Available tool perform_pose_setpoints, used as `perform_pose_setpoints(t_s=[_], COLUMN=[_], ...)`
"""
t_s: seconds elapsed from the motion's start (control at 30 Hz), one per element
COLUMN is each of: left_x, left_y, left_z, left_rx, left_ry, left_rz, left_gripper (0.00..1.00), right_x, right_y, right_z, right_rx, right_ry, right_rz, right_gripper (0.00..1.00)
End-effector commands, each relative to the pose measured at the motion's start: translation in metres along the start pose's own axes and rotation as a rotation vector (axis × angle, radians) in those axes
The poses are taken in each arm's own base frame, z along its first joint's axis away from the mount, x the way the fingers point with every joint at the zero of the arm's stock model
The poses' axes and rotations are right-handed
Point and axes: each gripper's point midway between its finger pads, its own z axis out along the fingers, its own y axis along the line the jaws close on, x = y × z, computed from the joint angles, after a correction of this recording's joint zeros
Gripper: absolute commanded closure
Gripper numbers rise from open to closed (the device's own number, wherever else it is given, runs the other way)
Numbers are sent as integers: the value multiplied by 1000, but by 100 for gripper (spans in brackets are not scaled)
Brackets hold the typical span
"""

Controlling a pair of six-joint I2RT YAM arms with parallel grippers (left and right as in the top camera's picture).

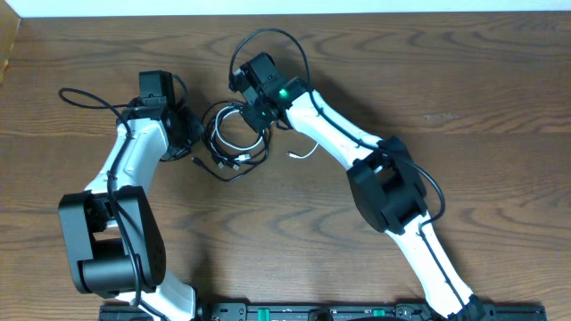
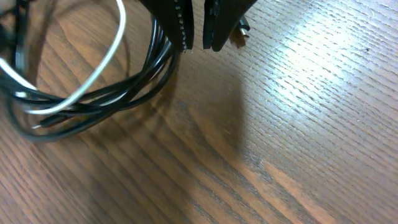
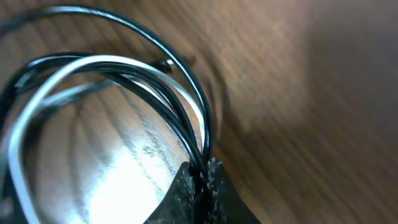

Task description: Untangle cables

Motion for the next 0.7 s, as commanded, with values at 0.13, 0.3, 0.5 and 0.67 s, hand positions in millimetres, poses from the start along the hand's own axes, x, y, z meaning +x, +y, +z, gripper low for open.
perform_pose_setpoints(t_s=[0.13,0.3,0.5,0.67], left_x=[4,7,8,8], left_y=[3,-2,-5,-6], left_z=[4,4,4,4], left_rx=[-8,19,38,38], left_ry=[16,33,41,41], left_rz=[0,0,1,1], left_gripper=[75,58,57,57], right_x=[-29,-26,-25,-22], right_y=[-4,-4,-13,-17], right_z=[-36,-36,-37,-35], right_rx=[31,31,40,49], right_ry=[-74,-62,-60,-52], right_rz=[2,3,16,21], right_gripper=[99,90,90,80])
